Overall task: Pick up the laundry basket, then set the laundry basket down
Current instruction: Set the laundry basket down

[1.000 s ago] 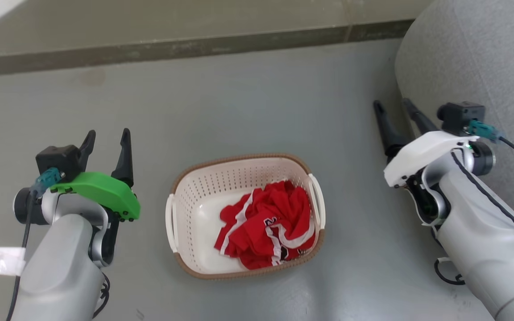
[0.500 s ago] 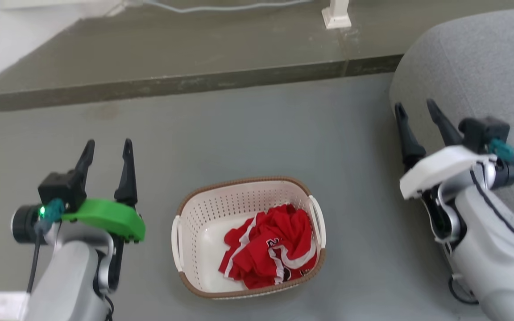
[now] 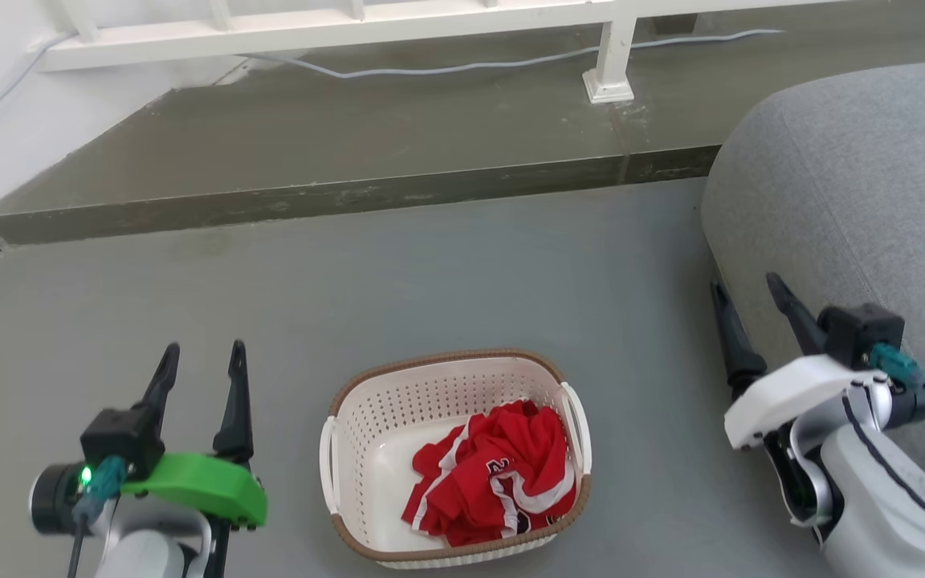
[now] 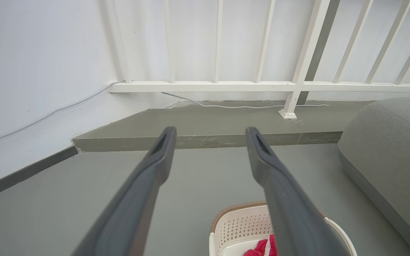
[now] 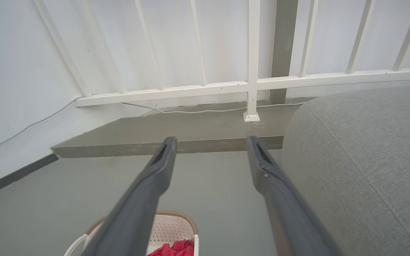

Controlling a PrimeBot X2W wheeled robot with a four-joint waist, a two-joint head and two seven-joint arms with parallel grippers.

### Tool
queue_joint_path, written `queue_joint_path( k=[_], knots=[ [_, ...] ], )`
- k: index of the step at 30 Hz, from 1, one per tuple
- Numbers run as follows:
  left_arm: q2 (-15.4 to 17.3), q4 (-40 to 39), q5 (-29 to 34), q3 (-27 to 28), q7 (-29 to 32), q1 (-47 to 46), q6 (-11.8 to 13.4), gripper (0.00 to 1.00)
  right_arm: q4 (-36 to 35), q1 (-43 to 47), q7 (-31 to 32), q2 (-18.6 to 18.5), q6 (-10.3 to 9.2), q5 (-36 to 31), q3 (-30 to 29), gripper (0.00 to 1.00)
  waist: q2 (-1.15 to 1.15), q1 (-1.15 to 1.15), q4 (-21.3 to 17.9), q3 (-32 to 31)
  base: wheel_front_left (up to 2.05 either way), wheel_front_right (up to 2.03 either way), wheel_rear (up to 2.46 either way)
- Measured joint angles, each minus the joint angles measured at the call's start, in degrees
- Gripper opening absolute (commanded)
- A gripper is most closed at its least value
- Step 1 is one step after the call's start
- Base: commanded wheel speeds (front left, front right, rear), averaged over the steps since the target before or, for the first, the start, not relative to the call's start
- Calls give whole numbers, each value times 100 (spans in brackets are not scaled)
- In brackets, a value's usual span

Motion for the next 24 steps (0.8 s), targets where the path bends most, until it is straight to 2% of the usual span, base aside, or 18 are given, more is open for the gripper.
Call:
queue_joint_path(
  k=[24],
  knots=[
    [-31, -675, 100, 151, 26, 893, 101, 100, -614, 677, 0, -56, -92, -245, -148, 100, 0, 0, 3, -61, 0, 0, 0]
  ],
)
